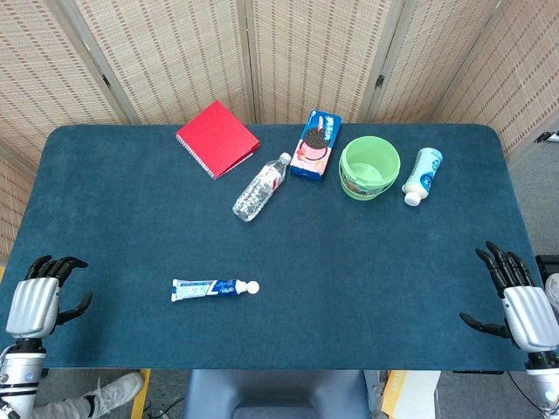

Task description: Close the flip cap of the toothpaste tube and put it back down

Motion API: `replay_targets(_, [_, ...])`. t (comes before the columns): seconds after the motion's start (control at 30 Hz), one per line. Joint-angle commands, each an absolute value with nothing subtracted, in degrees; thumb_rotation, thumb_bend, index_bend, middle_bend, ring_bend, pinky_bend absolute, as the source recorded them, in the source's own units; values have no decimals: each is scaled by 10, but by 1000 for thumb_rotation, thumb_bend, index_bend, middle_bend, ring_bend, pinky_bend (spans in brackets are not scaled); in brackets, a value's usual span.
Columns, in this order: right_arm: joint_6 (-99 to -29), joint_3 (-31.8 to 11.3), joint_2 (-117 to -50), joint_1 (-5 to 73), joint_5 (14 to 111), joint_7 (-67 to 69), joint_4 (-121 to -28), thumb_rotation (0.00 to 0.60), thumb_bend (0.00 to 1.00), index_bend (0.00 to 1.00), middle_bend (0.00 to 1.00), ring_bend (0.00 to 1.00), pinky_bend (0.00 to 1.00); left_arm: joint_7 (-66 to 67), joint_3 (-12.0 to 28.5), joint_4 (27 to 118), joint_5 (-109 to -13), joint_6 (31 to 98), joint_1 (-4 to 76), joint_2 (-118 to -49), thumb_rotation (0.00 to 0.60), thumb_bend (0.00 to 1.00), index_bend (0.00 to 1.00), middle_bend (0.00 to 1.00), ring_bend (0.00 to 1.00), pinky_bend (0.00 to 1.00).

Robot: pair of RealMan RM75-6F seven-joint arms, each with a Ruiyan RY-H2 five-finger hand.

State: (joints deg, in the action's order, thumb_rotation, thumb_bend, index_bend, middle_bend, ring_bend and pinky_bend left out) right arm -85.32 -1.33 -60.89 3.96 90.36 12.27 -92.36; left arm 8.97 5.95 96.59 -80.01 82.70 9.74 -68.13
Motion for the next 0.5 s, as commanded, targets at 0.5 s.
replay_targets(0.5, [-877,-17,-602,31,909,131,-921,570,0,0,0,0,0,57,59,975,-844,793,132,-675,600,335,332,338,313,184])
